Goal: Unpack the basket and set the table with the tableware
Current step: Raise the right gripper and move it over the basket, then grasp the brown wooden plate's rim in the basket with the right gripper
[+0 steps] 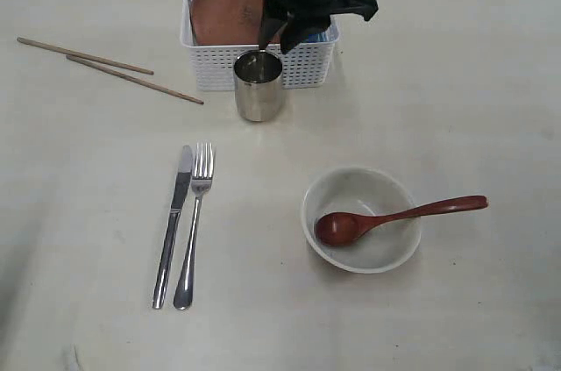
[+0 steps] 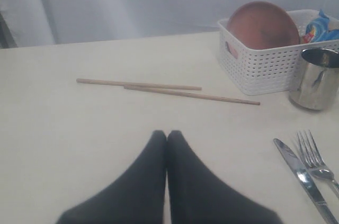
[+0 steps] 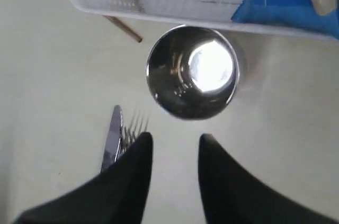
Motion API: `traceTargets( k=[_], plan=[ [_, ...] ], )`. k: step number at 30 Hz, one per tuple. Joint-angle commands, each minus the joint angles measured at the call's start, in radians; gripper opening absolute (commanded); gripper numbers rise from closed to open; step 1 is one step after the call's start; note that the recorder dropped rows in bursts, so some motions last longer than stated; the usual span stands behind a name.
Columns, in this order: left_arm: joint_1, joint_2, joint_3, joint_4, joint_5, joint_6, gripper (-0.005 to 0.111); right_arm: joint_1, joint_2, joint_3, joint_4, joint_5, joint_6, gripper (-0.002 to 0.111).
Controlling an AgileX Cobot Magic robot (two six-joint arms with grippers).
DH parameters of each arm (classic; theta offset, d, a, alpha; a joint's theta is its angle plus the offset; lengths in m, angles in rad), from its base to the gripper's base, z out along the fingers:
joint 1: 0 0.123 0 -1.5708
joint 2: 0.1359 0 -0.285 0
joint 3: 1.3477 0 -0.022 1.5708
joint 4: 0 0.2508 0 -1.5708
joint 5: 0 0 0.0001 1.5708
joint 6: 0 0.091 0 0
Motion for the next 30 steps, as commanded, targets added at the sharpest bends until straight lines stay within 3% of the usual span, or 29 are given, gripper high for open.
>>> traceTargets(
  k=[1,17,21,26,30],
  plan=[
    [0.003,-0.007,0.002,-0.002,-0.008,0.000,0.000,-0.006,0.085,-0.059,-0.026,0.002,-0.012,0.049],
    [0.003,-0.007,0.002,-0.002,-0.008,0.000,0.000,-0.003,0.163,-0.093,-0.104,-0.028,0.006,0.049],
    [0.003,-0.007,0.002,-0.002,-0.008,0.000,0.000,-0.005,0.163,-0.242,-0.166,0.091,-0.014,0.049],
    [0.003,-0.007,0.002,-0.002,-0.008,0.000,0.000,-0.018,0.206,-0.417,-0.319,-0.054,0.026,0.052],
    [0.003,-0.007,0.002,-0.002,-0.008,0.000,0.000,-0.060,0.336,-0.535,-0.281,-0.048,-0.228,0.052]
  ],
)
